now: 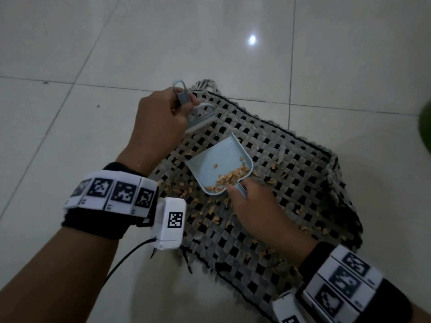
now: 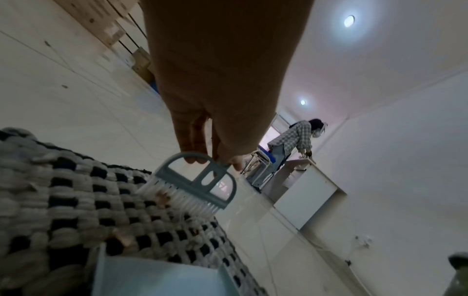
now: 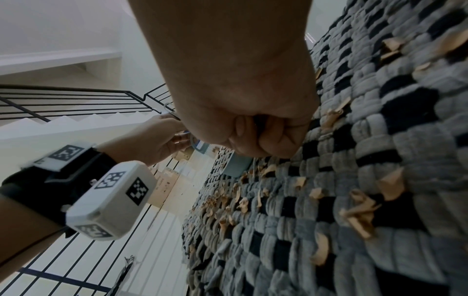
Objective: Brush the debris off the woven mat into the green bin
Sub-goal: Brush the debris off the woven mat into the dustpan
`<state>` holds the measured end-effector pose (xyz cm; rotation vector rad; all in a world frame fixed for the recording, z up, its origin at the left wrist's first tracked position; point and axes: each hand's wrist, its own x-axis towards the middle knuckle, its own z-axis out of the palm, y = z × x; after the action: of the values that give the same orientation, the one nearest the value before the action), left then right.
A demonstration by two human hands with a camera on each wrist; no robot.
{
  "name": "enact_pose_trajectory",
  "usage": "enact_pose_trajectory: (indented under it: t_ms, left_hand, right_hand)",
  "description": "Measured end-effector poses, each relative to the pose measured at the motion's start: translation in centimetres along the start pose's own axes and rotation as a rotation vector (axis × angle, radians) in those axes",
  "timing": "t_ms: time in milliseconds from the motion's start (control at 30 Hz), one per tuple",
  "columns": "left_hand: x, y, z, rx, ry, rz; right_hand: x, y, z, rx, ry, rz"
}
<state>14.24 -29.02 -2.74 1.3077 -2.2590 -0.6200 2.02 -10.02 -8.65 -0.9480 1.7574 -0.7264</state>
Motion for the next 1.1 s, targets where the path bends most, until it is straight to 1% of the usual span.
enact_pose_trajectory:
  t_ms: [67, 233, 300, 367, 467, 533, 600, 733, 800, 900, 967, 1033, 1100]
  left_hand:
    - [-0.3, 0.3, 0.7, -0.011, 0.013, 0.006]
    - [-2.5, 1.1, 2.1, 0.027, -0.090, 0.060]
    - [-3.0, 1.2, 1.6, 0.022, -0.102, 0.047]
    - [-3.0, 1.1, 0.7, -0.028, -0.063, 0.011]
    - [-2.2, 0.2, -0.1, -0.082, 0.103, -0.034]
    - [-1.8, -0.5, 0.3, -0.066, 0.166, -0.048]
    - [-1.6, -0.8, 1.0, -0.021, 0.145, -0.021]
    - [-2.6, -0.1, 1.9, 0.057, 0.043, 0.075]
    - [-3.2, 0.1, 1.3, 0.065, 0.062, 0.091]
    - [-3.8, -1.0, -0.2, 0.106, 0.163, 0.105]
    - [-4.2, -1.7, -0.8, 0.147, 0.207, 0.084]
    - [-4.9, -1.8, -0.1, 0.143, 0.179, 0.083]
    - [-5.5, -1.3, 1.1, 0.083, 0.123, 0.093]
  right_hand:
    - [0.0, 0.1, 0.0, -0.005, -0.001, 0.001]
    - [0.0, 0.0, -0.1, -0.026, 0.014, 0.001]
    - [-0.1, 0.0, 0.0, -0.033, 0.023, -0.002]
    - [-0.3, 0.0, 0.0, -0.028, 0.029, -0.007]
    - [-0.5, 0.0, 0.0, -0.027, 0.019, 0.006]
    - [-0.5, 0.0, -0.1, -0.031, 0.013, 0.021]
    - [-0.5, 0.1, -0.3, -0.032, 0.006, 0.029]
    - [-0.4, 0.4, -0.9, -0.030, -0.005, 0.036]
    - [-0.4, 0.4, -1.2, -0.048, 0.001, 0.024]
    - [-0.4, 0.5, -1.6, -0.043, 0.005, 0.017]
    - [-0.5, 0.6, -1.8, -0.040, 0.001, 0.028]
    - [-0.6, 0.4, -1.9, -0.052, 0.001, 0.039]
    - [-0.6, 0.3, -1.9, -0.051, 0.005, 0.047]
